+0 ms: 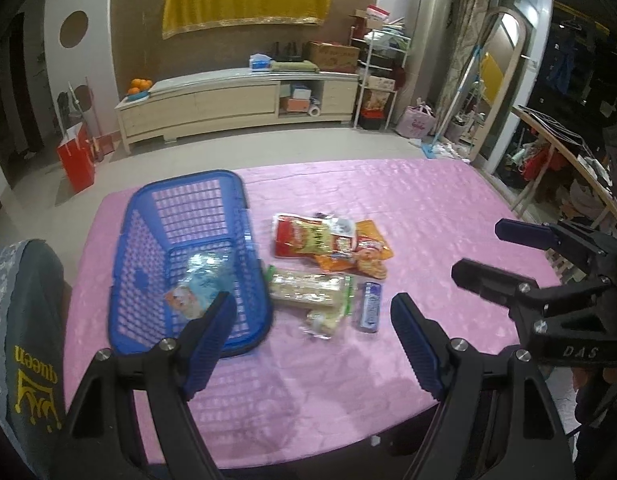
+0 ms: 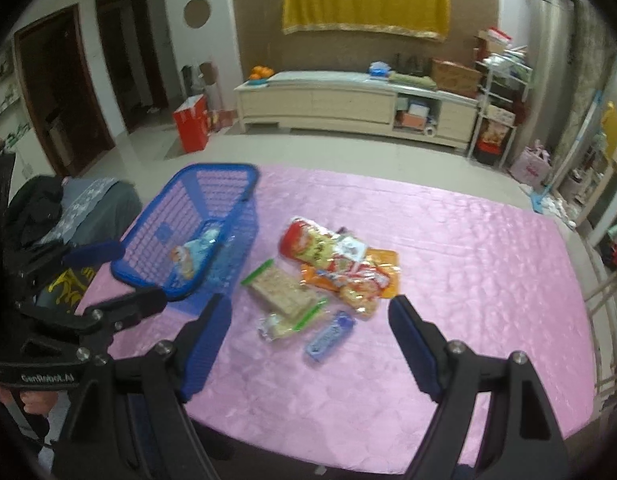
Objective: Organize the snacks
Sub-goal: 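Move the left tool back to the snacks and grasp the purple gum tube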
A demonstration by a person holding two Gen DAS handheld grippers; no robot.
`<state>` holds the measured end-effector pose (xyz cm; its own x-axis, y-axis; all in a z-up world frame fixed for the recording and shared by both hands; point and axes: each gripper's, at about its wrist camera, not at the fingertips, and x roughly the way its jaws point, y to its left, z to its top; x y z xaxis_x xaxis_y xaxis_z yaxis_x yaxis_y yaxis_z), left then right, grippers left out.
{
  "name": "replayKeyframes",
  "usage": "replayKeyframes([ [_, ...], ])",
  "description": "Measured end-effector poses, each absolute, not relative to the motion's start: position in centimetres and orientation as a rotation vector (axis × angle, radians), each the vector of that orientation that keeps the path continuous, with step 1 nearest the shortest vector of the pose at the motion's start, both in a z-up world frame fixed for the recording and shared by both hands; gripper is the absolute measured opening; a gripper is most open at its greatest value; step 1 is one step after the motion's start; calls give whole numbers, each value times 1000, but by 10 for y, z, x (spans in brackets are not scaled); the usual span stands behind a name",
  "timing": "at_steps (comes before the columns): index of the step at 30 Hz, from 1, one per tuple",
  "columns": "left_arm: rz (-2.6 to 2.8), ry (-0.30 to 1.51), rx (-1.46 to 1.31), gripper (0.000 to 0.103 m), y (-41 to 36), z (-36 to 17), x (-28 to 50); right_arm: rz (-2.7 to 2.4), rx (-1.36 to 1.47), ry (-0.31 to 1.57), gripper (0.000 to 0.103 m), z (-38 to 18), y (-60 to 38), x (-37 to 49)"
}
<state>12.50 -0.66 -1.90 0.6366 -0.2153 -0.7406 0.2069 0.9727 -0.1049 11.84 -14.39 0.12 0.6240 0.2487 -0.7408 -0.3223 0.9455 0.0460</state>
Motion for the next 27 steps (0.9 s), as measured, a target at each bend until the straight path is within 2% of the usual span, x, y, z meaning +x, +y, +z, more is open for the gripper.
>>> replayKeyframes([
  [5, -262, 853, 7, 78, -35, -31, 130, 276, -191, 751, 84, -5, -155, 112],
  [10, -284, 870, 22, 78, -57, -44, 141, 259, -217, 763, 84, -23, -170, 123],
  [17, -321, 915, 68, 78, -82, -73, 163, 269, -166, 917, 84, -60, -196, 147],
  [27, -339, 1037, 96, 78, -104, -132, 202, 240, -108, 1042, 84, -114, -217, 172],
])
